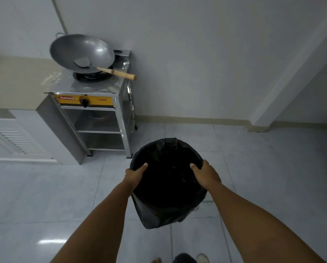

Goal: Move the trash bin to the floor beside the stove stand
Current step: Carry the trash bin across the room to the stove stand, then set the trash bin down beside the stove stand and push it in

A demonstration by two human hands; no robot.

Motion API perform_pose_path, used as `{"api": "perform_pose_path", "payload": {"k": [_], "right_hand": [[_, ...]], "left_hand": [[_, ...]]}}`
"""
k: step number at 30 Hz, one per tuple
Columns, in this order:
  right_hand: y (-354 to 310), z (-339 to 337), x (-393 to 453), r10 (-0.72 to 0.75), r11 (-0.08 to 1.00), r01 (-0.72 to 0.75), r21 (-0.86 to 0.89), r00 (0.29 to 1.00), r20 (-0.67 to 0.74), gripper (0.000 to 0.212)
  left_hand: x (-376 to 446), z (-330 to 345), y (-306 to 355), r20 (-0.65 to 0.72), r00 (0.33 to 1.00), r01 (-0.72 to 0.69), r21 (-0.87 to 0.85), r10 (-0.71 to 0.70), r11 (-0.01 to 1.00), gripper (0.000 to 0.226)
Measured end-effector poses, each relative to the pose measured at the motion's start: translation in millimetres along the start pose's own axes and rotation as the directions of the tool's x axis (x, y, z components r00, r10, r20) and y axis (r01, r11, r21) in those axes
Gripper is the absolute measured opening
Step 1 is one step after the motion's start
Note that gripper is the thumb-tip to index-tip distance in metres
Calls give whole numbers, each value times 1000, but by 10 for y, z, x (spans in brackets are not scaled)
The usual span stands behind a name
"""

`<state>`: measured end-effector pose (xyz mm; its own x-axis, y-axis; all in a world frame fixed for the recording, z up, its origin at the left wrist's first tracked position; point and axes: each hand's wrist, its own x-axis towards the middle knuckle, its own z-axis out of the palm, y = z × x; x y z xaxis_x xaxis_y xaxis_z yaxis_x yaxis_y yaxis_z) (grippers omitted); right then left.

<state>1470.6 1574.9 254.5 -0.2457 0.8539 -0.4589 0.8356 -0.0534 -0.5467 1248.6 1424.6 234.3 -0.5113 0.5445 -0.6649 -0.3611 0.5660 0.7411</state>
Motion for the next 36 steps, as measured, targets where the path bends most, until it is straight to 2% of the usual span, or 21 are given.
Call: {"api": "perform_pose_path", "payload": {"k": [8,14,17,19,23,29,36], "right_hand": [[-733,-14,1786,-21,999,22,-32,999,26,81],[-1117,132,3243,20,998,-15,-54,995,95,85],[-1234,262,3924,60,997,-54,-56,991,120,89],[-1269,395,4364,74,996,-67,-59,989,128,87],[-1279,805,5207,106,993,-96,-69,983,149,90],[-906,1747,6378,124,991,-114,-64,975,182,92],[-430,2570,7094,120,991,-106,-80,974,191,92]], "left_hand": [[1605,185,915,-20,1000,11,-98,-13,995,101],[2840,408,1510,-72,995,61,-129,-70,990,83],[3574,488,1657,-89,991,89,-119,-100,989,105],[4109,549,1619,-108,985,123,-104,-134,987,116],[4958,691,1562,-167,975,132,-93,-146,987,87],[6378,827,974,-221,965,139,-34,-143,990,73],[7376,875,225,-208,964,177,32,-167,984,87]]}}
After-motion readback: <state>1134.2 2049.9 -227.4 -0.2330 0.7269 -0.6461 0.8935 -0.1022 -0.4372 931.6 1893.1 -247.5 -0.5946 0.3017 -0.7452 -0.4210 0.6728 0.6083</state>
